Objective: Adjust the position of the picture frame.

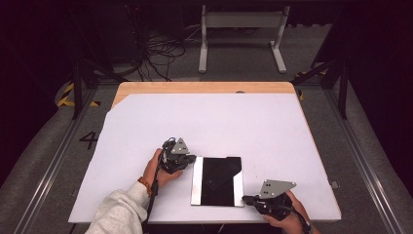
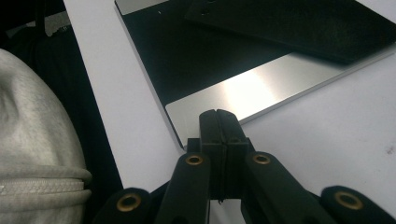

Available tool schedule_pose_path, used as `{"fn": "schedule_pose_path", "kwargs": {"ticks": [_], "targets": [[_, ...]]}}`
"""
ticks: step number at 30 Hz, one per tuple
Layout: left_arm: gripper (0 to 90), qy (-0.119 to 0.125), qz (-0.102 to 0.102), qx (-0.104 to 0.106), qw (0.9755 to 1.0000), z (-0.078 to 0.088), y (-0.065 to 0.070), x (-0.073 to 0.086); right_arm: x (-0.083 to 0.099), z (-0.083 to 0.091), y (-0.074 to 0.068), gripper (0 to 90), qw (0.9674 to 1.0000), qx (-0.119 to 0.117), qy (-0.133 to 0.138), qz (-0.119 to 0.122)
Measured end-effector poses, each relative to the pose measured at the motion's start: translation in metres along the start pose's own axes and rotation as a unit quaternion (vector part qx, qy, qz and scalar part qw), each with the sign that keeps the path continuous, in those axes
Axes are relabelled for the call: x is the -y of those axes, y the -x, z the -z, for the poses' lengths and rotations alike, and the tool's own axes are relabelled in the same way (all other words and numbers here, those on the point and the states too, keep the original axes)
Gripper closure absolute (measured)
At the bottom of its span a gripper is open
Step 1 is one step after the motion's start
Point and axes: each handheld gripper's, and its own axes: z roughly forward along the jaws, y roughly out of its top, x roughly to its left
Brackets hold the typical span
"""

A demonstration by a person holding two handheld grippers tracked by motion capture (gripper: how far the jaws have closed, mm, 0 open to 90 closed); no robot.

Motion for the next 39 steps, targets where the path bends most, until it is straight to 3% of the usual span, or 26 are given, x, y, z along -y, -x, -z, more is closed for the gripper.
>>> {"fn": "schedule_pose_path", "kwargs": {"ticks": [3,5,8,15,20,22,27,39], "targets": [[90.0,0.005,0.0,0.019,0.9998,0.009,0.007,0.004,-0.001,0.0,-0.002,90.0,1.0,0.005,-0.001,0.003],[90.0,0.005,-0.024,0.021,0.9995,0.021,0.02,0.009,-0.001,-0.001,-0.003,90.0,1.0,0.008,-0.001,0.005],[90.0,0.011,-0.039,0.033,0.9986,0.04,0.039,0.022,0.0,-0.001,-0.003,90.0,1.0,0.005,0.002,0.001],[89.9,0.022,-0.035,0.073,0.9965,0.068,0.068,0.048,-0.004,-0.005,-0.008,90.0,0.9999,0.014,0.0,0.005],[90.0,0.008,-0.039,0.089,0.9952,0.07,0.08,0.059,-0.005,-0.007,-0.009,90.0,0.9999,0.012,0.003,0.002],[89.9,0.001,-0.051,0.087,0.9949,0.069,0.083,0.059,-0.005,-0.007,-0.01,90.0,0.9999,0.014,0.003,0.004],[89.3,-0.014,-0.057,0.09,0.9943,0.059,0.085,0.057,-0.005,-0.008,-0.011,90.0,0.9998,0.02,0.009,0.003],[89.8,-0.012,-0.065,0.064,0.9957,0.058,0.09,0.057,-0.005,-0.009,-0.013,90.0,0.9995,0.029,0.009,0.006]]}}
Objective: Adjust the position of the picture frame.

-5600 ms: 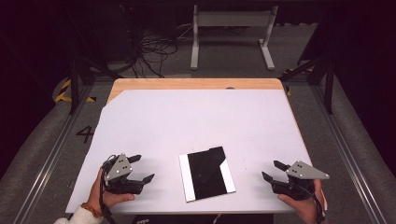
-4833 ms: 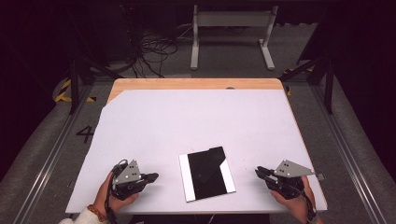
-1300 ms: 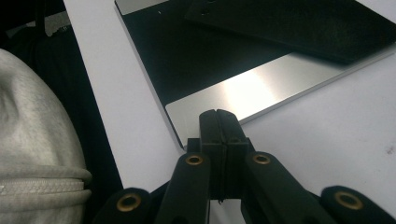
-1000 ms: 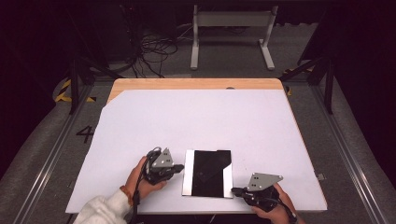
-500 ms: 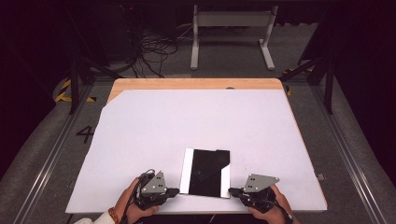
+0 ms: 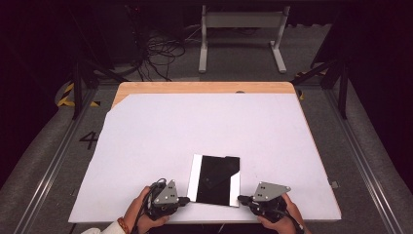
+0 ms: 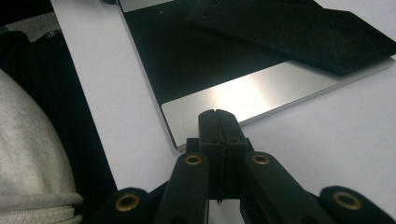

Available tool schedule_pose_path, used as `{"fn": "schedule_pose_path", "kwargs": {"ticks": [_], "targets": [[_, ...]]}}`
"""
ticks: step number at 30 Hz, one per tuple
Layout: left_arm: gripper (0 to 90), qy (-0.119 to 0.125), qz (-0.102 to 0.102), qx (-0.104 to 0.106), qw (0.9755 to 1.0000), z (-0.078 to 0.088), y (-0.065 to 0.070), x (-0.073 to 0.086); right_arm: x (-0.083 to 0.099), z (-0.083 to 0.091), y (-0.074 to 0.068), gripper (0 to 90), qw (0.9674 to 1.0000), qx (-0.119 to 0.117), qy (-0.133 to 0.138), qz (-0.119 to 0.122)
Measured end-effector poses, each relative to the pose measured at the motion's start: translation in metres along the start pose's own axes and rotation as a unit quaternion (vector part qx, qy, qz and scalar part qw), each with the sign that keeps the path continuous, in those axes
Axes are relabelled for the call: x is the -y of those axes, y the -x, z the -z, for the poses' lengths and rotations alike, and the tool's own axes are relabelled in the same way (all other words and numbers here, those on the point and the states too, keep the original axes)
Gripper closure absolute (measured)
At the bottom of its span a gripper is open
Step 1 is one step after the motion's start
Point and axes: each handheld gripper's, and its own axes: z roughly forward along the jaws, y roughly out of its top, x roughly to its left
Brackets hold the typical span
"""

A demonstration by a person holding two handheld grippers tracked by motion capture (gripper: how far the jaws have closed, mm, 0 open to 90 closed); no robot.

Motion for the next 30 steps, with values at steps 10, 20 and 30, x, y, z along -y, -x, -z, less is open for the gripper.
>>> {"fn": "schedule_pose_path", "kwargs": {"ticks": [10,20,30], "targets": [[89.9,0.001,0.005,-0.004,1.0,0.0,-0.002,0.0,-0.001,-0.001,0.0,90.0,1.0,0.001,0.0,0.0],[89.9,0.002,0.004,-0.012,0.9999,-0.001,-0.006,0.0,-0.001,-0.002,0.0,90.0,1.0,0.002,0.0,-0.006],[89.9,0.008,0.019,-0.026,0.9995,-0.002,-0.012,0.0,-0.005,-0.005,0.001,90.0,0.9999,0.007,-0.002,-0.01]]}}
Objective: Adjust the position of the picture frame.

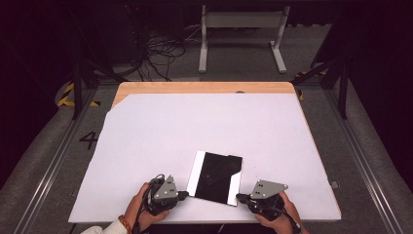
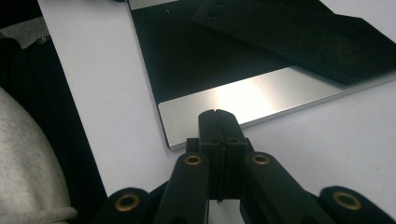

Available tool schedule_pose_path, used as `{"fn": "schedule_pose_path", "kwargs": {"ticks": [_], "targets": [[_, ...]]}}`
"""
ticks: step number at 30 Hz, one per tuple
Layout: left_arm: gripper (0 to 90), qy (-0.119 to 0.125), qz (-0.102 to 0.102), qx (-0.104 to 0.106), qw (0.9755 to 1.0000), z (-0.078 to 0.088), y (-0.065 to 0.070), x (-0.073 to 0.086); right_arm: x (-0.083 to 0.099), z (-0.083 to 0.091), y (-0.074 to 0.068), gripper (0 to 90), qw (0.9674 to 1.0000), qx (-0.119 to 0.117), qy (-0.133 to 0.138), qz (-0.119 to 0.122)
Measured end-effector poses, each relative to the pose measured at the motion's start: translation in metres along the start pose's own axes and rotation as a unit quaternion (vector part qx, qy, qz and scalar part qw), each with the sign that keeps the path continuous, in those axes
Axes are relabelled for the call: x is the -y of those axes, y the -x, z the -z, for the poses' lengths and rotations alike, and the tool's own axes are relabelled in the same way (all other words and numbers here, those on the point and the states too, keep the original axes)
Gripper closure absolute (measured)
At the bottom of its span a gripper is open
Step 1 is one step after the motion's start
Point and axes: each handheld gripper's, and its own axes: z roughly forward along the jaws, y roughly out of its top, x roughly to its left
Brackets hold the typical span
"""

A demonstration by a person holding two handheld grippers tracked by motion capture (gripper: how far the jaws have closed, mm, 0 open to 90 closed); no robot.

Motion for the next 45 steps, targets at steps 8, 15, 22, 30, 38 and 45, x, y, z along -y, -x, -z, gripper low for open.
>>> {"fn": "schedule_pose_path", "kwargs": {"ticks": [8,15,22,30,38,45], "targets": [[89.9,0.002,0.013,-0.013,0.9998,-0.001,-0.009,-0.001,-0.004,-0.004,-0.001,90.0,1.0,0.001,-0.001,0.001],[89.8,0.001,0.017,-0.018,0.9997,-0.003,-0.016,-0.002,-0.006,-0.007,-0.001,90.0,1.0,-0.003,-0.001,0.0],[89.8,0.0,0.016,-0.026,0.9995,-0.006,-0.022,-0.006,-0.01,-0.011,-0.002,90.0,1.0,0.001,-0.001,0.002],[89.8,0.0,0.015,-0.033,0.9994,-0.01,-0.031,-0.01,-0.015,-0.018,-0.004,90.0,1.0,0.007,0.001,0.005],[89.8,-0.001,0.014,-0.041,0.9991,-0.011,-0.033,-0.011,-0.02,-0.017,-0.001,90.0,0.9998,0.011,-0.001,0.013],[89.8,-0.001,0.013,-0.042,0.999,-0.011,-0.033,-0.011,-0.026,0.0,0.036,90.0,0.9968,0.072,0.032,-0.013]]}}
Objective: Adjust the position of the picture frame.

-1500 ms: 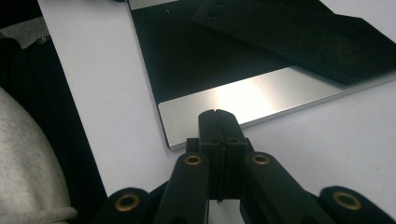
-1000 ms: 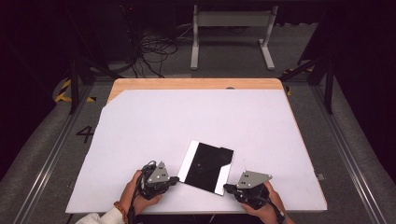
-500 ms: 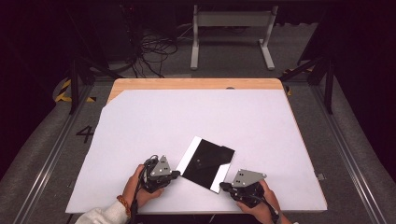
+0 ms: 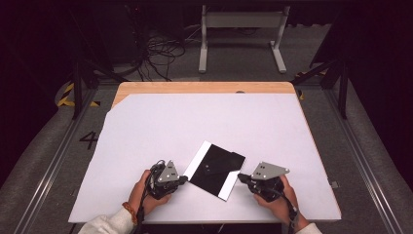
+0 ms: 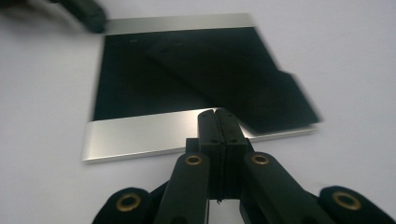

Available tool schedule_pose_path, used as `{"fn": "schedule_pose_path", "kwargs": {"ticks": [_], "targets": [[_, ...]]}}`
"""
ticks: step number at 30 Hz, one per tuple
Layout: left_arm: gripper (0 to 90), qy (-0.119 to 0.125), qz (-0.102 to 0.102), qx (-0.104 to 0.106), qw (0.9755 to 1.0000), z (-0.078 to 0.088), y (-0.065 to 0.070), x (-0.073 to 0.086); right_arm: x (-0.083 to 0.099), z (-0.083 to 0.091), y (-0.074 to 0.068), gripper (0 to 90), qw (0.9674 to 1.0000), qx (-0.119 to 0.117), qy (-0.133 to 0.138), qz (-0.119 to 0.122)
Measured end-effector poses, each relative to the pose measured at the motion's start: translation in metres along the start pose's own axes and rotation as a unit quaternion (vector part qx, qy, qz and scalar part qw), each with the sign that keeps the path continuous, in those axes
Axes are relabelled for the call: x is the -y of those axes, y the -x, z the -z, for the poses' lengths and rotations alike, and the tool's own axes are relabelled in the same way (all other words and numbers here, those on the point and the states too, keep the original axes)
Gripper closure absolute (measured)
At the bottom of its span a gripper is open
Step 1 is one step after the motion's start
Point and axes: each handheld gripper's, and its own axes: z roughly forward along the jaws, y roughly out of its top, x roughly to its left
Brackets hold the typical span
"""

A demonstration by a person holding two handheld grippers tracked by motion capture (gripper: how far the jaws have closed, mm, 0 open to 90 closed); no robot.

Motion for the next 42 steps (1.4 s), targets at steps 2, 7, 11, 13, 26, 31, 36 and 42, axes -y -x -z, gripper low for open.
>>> {"fn": "schedule_pose_path", "kwargs": {"ticks": [2,7,11,13,26,31,36,42], "targets": [[89.8,0.001,0.002,0.001,1.0,0.0,0.0,0.0,-0.001,-0.002,0.018,90.0,0.9994,0.034,0.002,-0.007],[89.7,-0.002,-0.003,-0.001,1.0,0.0,0.0,0.0,-0.003,-0.007,0.04,90.0,0.9979,0.058,0.007,-0.027],[89.6,-0.005,-0.005,-0.006,1.0,0.001,0.002,0.0,-0.003,-0.019,0.056,90.0,0.9964,0.07,-0.004,-0.048],[89.6,-0.007,-0.007,-0.008,0.9999,0.002,0.001,0.0,-0.003,-0.026,0.061,90.0,0.996,0.072,-0.011,-0.052],[89.7,-0.006,-0.004,-0.012,0.9999,0.001,-0.001,0.001,-0.003,-0.042,0.065,90.0,0.9966,0.054,-0.032,-0.054],[89.8,-0.009,-0.004,-0.012,0.9999,0.001,-0.002,0.0,-0.002,-0.042,0.066,90.0,0.9967,0.047,-0.035,-0.056],[89.9,-0.01,-0.003,-0.012,0.9999,-0.001,-0.007,-0.002,-0.001,-0.04,0.069,90.0,0.9972,0.034,-0.036,-0.056],[89.9,-0.01,0.0,-0.02,0.9997,-0.005,-0.017,-0.006,0.001,-0.036,0.069,90.0,0.9975,0.027,-0.041,-0.052]]}}
